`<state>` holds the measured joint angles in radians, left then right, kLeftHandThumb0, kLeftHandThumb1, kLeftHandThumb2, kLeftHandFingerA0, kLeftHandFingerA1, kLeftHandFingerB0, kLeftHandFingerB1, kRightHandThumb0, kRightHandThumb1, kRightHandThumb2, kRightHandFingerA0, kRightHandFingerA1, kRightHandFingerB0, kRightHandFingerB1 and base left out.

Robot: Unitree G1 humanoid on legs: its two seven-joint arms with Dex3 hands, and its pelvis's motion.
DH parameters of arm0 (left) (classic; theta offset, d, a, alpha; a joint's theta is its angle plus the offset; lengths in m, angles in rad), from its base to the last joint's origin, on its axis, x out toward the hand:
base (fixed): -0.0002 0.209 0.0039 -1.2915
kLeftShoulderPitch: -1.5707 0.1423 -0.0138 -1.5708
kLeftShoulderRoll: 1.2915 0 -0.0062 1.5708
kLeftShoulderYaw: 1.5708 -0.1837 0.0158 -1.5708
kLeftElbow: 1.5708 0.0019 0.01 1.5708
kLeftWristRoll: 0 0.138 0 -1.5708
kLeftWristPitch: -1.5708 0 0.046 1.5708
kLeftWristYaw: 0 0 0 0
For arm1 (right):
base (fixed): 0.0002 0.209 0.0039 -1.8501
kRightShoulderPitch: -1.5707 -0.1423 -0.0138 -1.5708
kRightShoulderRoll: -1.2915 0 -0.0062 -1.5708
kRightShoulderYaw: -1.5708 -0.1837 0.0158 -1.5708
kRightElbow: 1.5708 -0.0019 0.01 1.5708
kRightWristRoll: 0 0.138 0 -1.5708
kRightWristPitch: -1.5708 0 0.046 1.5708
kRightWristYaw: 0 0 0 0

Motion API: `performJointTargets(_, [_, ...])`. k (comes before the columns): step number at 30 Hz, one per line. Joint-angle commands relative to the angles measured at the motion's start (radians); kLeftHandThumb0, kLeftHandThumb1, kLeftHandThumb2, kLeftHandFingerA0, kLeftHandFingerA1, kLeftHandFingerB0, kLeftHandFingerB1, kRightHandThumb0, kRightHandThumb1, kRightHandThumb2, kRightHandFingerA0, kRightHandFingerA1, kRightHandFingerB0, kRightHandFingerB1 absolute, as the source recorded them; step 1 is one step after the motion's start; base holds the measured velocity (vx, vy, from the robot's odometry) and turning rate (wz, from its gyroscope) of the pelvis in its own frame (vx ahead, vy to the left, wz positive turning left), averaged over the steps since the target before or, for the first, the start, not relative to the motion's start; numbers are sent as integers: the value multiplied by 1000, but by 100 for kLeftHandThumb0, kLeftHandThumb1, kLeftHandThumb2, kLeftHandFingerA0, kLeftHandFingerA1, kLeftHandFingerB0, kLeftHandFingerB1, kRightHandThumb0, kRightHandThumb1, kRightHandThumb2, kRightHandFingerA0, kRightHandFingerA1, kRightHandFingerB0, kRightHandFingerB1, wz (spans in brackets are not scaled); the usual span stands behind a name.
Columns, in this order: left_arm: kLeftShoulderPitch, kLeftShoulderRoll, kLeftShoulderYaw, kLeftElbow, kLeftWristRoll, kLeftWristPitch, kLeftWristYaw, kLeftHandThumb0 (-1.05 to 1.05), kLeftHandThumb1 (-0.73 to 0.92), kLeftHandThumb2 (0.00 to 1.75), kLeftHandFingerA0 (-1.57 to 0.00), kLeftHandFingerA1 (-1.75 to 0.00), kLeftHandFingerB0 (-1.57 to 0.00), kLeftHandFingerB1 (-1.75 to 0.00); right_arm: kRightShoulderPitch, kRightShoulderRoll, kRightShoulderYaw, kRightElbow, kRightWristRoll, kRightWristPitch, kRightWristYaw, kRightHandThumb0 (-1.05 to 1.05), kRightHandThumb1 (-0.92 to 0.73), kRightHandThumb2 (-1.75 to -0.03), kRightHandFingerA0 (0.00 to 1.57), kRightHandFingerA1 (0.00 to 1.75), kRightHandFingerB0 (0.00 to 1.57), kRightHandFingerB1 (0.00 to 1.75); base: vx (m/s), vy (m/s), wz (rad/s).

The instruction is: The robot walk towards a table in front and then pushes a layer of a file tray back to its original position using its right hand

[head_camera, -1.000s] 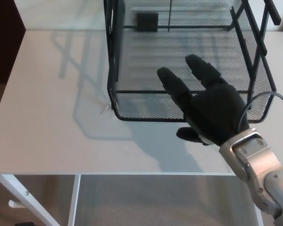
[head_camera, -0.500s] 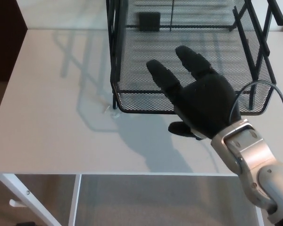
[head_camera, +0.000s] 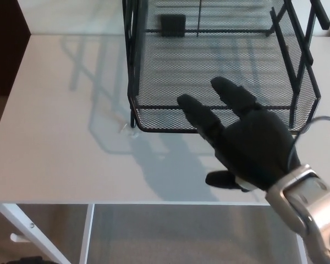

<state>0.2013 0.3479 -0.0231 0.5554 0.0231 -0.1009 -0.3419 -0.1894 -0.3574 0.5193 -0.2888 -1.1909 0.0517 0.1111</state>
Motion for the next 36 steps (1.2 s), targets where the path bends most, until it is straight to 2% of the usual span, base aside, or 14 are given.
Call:
performJointTargets(1, [-9, 15, -6, 8, 17, -5, -7, -37, 51, 56, -86, -66, -65, -67, 175, -75, -59, -258, 45, -59, 16, -95, -66, -98, 0, 0, 0, 4, 0, 0, 0])
performJointTargets(4, [-17, 13, -1, 26, 10, -12, -12, -37, 51, 55, -87, -66, -66, -67, 258, -95, -90, -358, 59, -87, -9, -90, -64, -93, 0, 0, 0, 4, 0, 0, 0])
performJointTargets(5, [-9, 17, -3, 19, 19, -15, -3, -37, 51, 56, -88, -64, -67, -65, 322, -111, -109, -431, 72, -108, -33, -81, -76, -63, 0, 0, 0, 0, 0, 0, 0])
performJointTargets(7, [-6, 19, -1, 22, 17, -9, -3, -38, 51, 56, -88, -65, -66, -65, 462, -133, -155, -558, 123, -160, -96, -92, -74, -99, 0, 0, 0, 2, 0, 0, 0])
performJointTargets(15, [-14, 21, -21, 50, 51, -26, 19, -39, 51, 56, -90, -64, -67, -62, 992, -137, -402, -687, 231, -470, -573, -82, -70, -99, 4, 16, 4, 23, 0, 0, 0])
performJointTargets(17, [-4, 22, -15, 52, 36, -38, 0, -36, 51, 56, -88, -64, -64, -63, 1073, -119, -444, -633, 251, -541, -677, -76, -59, -92, 3, 28, 7, 39, 0, 0, 0])
performJointTargets(18, [-2, 20, -11, 57, 30, -38, -2, -36, 51, 56, -88, -64, -64, -63, 1126, -112, -481, -586, 286, -593, -715, -73, -71, -62, 9, 24, 16, 29, 0, 0, 0])
performJointTargets(19, [-6, 20, -10, 71, 32, -47, 2, -34, 52, 55, -89, -64, -67, -66, 1186, -97, -510, -520, 366, -643, -713, -76, -58, -90, 2, 28, 8, 41, 0, 0, 0])
performJointTargets(21, [-12, 16, -4, 82, 25, -46, 2, -33, 52, 56, -88, -65, -66, -65, 1245, -77, -547, -425, 499, -689, -661, -75, -60, -93, 4, 26, 5, 40, 0, 0, 0])
performJointTargets(28, [12, 18, 2, 78, 16, -56, -4, -35, 52, 56, -90, -64, -66, -63, 1094, -50, -534, 16, 656, -646, -496, -71, -56, -92, 1, 39, 11, 45, 0, 0, 0])
performJointTargets(29, [16, 18, -10, 71, 31, -59, 3, -37, 52, 56, -89, -63, -64, -63, 985, -37, -511, 208, 539, -515, -483, -79, -64, -97, 2, 32, 10, 39, 0, 0, 0])
performJointTargets(30, [20, 14, -11, 70, 30, -59, 3, -37, 53, 56, -89, -62, -63, -62, 955, -31, -507, 277, 529, -504, -484, -77, -75, -66, 7, 28, 12, 31, 0, 0, 0])
performJointTargets(31, [22, 11, -11, 72, 27, -60, 1, -37, 52, 56, -89, -62, -63, -62, 922, -27, -502, 344, 520, -494, -482, -77, -63, -98, 0, 34, 12, 42, 0, 0, 0])
performJointTargets(36, [11, 16, -7, 59, 31, -42, 11, -38, 50, 56, -87, -61, -63, -60, 756, -15, -479, 640, 537, -463, -376, -84, -63, -98, 2, 45, 6, 39, 0, 0, 0])
